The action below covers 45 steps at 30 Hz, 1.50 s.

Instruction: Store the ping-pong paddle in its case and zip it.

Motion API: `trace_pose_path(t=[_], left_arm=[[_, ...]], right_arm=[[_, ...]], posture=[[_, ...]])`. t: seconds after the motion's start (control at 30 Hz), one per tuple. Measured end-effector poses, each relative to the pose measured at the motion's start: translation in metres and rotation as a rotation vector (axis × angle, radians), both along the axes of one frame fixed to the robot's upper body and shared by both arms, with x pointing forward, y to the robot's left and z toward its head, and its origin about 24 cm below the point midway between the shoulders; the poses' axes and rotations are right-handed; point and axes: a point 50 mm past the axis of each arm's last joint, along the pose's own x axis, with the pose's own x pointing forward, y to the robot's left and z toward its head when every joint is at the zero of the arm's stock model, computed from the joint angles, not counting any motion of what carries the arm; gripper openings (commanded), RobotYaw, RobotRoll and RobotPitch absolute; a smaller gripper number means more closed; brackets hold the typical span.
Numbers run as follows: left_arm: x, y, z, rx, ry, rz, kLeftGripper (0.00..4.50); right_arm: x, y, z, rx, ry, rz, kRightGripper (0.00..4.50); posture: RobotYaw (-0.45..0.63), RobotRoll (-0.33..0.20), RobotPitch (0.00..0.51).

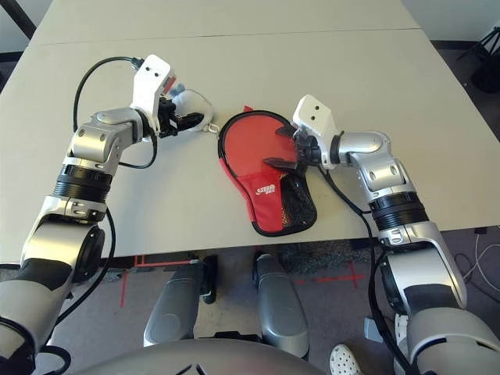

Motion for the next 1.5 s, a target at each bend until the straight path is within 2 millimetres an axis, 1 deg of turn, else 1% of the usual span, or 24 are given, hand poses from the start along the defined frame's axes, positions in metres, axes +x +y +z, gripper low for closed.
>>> trace_pose_path(t=[0.1, 0.13, 0.3, 0.37, 0.7, 0.83, 1.03, 1.13, 1.2, 1.3, 1.37, 1.5], left_arm=[[0.000, -0.006, 0.006, 0.019, -0.010, -0.036, 0.40], [0.001, -0.008, 0.010, 0.024, -0.017, -0.047, 0.31], [0.011, -0.018, 0.029, 0.029, -0.073, -0.066, 0.30], [0.015, -0.024, 0.032, 0.033, -0.087, -0.073, 0.30], [0.034, -0.042, 0.026, 0.077, -0.147, -0.068, 0.30], [0.041, -0.045, 0.029, 0.100, -0.193, -0.031, 0.30], [0.045, -0.053, 0.028, 0.066, -0.245, 0.025, 0.29], [0.046, -0.064, 0.030, 0.020, -0.303, 0.073, 0.29], [0.046, -0.075, 0.031, -0.021, -0.342, 0.092, 0.29], [0.044, -0.087, 0.034, -0.061, -0.382, 0.095, 0.29], [0.043, -0.093, 0.033, -0.081, -0.385, 0.096, 0.29], [0.036, -0.116, 0.031, -0.136, -0.397, 0.059, 0.29]], right_arm=[[0.000, 0.000, 0.000, -0.006, -0.004, -0.004, 4.50], [0.000, 0.000, 0.000, -0.007, -0.005, -0.005, 4.50], [0.000, 0.001, 0.000, -0.011, -0.014, -0.011, 4.50], [0.000, 0.002, 0.000, -0.021, -0.020, -0.011, 4.50], [-0.006, 0.002, 0.000, -0.066, -0.054, -0.010, 4.50], [-0.011, 0.001, 0.000, -0.074, -0.056, -0.015, 4.50], [-0.016, 0.001, 0.001, -0.087, -0.060, -0.024, 4.50], [-0.018, -0.001, 0.002, -0.096, -0.063, -0.033, 4.50], [-0.019, -0.002, 0.002, -0.100, -0.061, -0.039, 4.50], [-0.020, -0.001, 0.002, -0.101, -0.066, -0.043, 4.50], [-0.022, -0.002, 0.003, -0.103, -0.067, -0.046, 4.50], [-0.024, -0.004, 0.003, -0.107, -0.069, -0.052, 4.50]], posture=[[0.04, 0.000, 0.254], [0.04, 0.000, 0.254], [0.03, 0.000, 0.260], [0.03, 0.000, 0.263], [0.00, 0.000, 0.276], [-0.01, 0.000, 0.280], [-0.03, 0.000, 0.287], [-0.04, 0.000, 0.294], [-0.04, 0.000, 0.295], [-0.05, 0.000, 0.303], [-0.06, 0.000, 0.307], [-0.06, 0.000, 0.310]])
